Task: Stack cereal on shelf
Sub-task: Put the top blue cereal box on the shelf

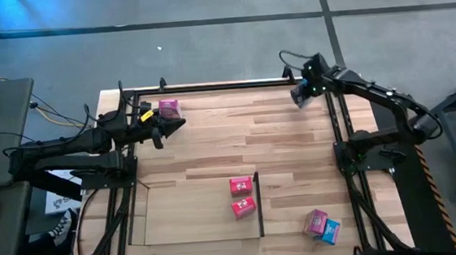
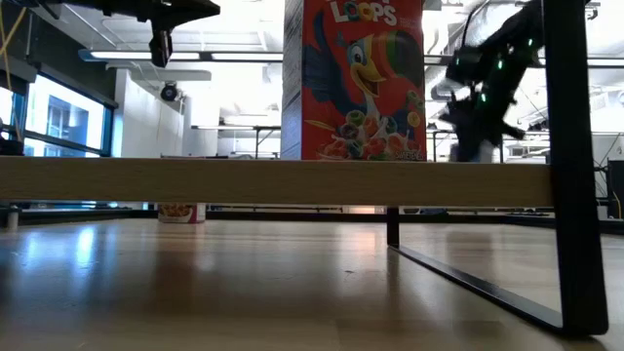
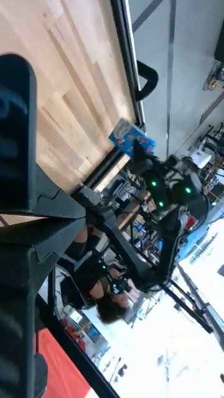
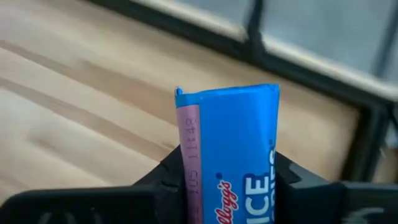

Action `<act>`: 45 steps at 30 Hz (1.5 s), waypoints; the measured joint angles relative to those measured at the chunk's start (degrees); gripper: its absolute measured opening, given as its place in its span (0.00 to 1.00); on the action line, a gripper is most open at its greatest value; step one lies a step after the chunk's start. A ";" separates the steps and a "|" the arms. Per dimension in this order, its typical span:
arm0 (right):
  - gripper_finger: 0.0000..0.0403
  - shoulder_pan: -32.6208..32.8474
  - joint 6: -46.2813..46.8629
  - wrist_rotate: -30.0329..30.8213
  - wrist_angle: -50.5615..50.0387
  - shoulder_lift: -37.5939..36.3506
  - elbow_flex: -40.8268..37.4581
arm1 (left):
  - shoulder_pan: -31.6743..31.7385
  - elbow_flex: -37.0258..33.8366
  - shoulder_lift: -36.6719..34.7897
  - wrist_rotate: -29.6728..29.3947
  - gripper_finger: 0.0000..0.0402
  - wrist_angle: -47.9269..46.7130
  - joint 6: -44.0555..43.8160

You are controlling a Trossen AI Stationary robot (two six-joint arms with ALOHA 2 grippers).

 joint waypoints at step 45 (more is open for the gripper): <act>0.28 65.01 -3.55 -9.86 -15.74 56.77 78.79 | 0.00 0.02 0.00 -6.93 0.00 9.63 10.81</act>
